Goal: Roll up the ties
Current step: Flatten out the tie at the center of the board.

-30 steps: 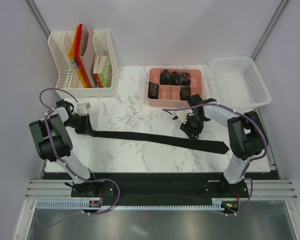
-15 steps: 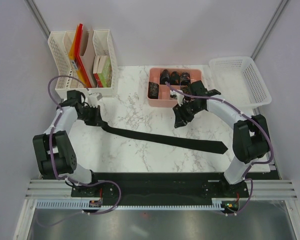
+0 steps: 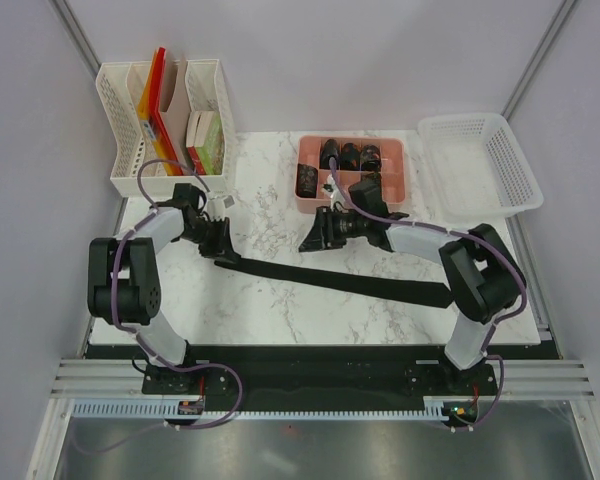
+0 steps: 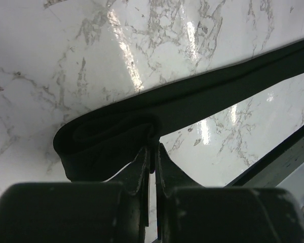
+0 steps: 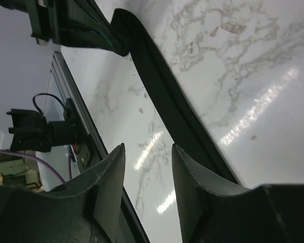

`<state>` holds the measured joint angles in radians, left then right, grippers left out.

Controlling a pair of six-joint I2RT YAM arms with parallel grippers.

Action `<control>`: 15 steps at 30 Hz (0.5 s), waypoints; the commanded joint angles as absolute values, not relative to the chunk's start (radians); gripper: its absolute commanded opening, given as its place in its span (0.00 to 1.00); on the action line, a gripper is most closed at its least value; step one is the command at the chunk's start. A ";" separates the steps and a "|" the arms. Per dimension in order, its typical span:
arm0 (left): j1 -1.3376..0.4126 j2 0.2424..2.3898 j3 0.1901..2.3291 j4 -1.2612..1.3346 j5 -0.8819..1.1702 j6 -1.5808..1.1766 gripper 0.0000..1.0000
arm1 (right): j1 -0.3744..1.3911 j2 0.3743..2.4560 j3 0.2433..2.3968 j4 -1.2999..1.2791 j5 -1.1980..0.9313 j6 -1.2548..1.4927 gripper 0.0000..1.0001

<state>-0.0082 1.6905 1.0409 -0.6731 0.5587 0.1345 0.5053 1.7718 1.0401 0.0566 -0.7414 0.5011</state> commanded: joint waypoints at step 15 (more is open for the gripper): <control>-0.031 1.681 1.034 -0.693 0.466 0.086 0.03 | 0.713 2.224 1.384 0.399 -0.512 0.676 0.38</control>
